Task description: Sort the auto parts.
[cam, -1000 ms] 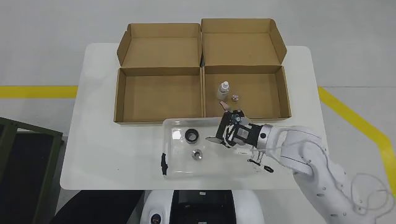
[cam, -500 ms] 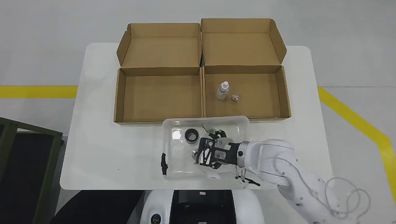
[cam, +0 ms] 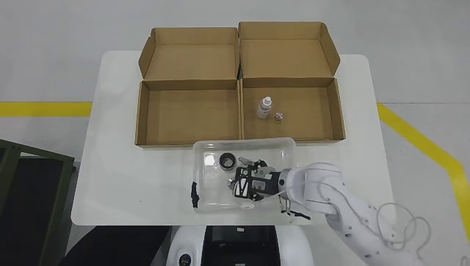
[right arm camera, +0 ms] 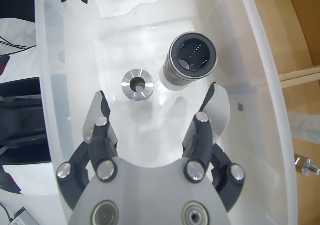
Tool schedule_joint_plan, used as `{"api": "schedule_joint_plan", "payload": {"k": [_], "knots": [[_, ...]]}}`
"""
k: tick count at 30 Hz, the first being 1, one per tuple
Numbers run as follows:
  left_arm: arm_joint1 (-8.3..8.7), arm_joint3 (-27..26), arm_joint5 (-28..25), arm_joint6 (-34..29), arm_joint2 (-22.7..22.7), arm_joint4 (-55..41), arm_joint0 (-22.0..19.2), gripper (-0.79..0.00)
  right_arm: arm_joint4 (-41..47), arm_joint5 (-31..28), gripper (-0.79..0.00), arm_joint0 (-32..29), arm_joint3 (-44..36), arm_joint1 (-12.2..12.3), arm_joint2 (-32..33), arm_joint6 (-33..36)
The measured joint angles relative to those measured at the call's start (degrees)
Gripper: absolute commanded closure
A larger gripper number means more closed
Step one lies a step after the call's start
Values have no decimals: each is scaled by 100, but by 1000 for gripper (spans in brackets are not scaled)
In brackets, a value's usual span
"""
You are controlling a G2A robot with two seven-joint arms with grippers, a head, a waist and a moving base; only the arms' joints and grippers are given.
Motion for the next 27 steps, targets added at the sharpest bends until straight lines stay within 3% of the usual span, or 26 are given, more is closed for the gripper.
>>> {"api": "schedule_joint_plan", "payload": {"k": [5,12,15,25,27], "knots": [[0,0,0,0,0,0,0,-785,27,16,-505,132,258,-49,-186,-12],[0,0,0,0,0,0,0,-785,71,14,-468,265,519,-110,-416,-20],[0,0,0,0,0,0,0,-785,75,15,-391,297,552,-131,-496,-41],[0,0,0,0,0,0,0,-785,-10,55,-305,420,671,-188,-673,-90],[0,0,0,0,0,0,0,-785,-68,41,-243,444,678,-192,-693,-61]]}}
